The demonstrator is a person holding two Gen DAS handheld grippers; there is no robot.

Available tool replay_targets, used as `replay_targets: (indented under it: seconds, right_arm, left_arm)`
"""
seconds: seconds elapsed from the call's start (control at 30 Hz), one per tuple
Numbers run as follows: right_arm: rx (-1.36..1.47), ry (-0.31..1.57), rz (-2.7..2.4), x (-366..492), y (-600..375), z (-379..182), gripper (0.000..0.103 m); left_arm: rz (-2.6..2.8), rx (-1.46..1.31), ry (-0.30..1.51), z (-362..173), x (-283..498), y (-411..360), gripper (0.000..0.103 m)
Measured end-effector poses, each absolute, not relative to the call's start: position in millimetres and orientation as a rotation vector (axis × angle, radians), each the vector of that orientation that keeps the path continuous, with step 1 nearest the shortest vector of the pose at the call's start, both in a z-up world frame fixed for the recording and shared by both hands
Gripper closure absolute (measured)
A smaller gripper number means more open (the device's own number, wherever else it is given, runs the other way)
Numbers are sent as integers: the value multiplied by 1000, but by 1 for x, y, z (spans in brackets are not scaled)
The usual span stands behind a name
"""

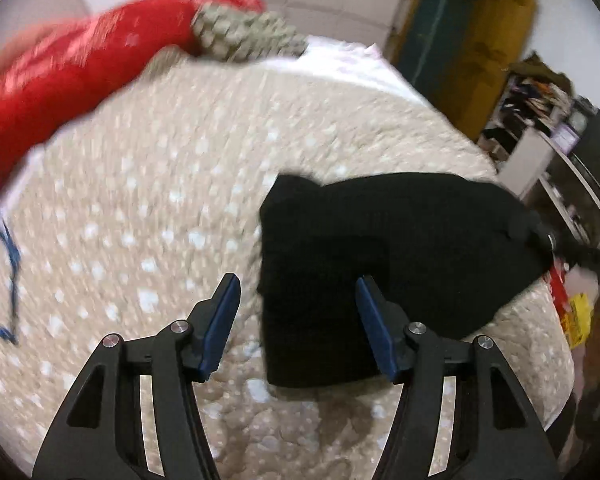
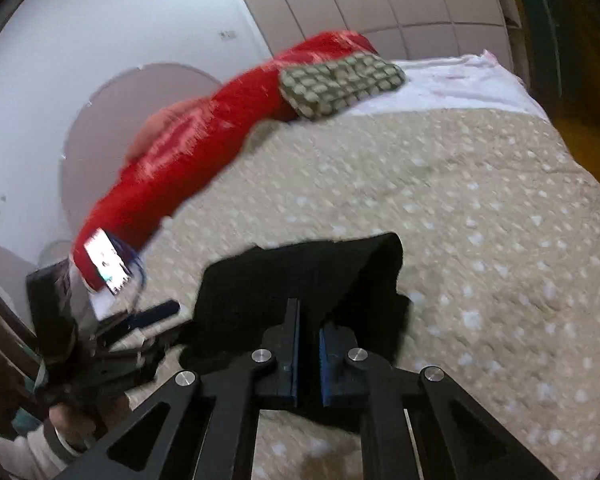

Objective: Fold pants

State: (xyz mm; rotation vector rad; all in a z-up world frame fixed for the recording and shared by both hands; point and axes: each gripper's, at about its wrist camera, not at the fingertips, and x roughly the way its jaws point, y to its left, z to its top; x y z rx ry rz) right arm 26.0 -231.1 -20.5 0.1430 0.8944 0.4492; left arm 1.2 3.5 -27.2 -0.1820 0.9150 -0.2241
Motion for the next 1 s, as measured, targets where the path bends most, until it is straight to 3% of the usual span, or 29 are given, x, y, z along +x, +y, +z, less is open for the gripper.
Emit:
replay_targets:
  seconds: [0.13, 0.4, 0.7, 1.0]
  right_arm:
    - [58, 1038, 351, 22, -238, -71, 96]
    - [103, 859, 351, 25, -242, -16, 92]
    - [55, 971, 364, 83, -193, -85, 92]
    - [49, 950, 418, 53, -198, -48, 92]
  left_arm:
    - [-243, -224, 953, -38, 6, 8, 33]
    - [-193, -183, 876, -11, 19, 6, 33]
    - [-143, -166, 918, -31, 65, -12, 29]
    - [-138, -177, 920, -30, 63, -10, 28]
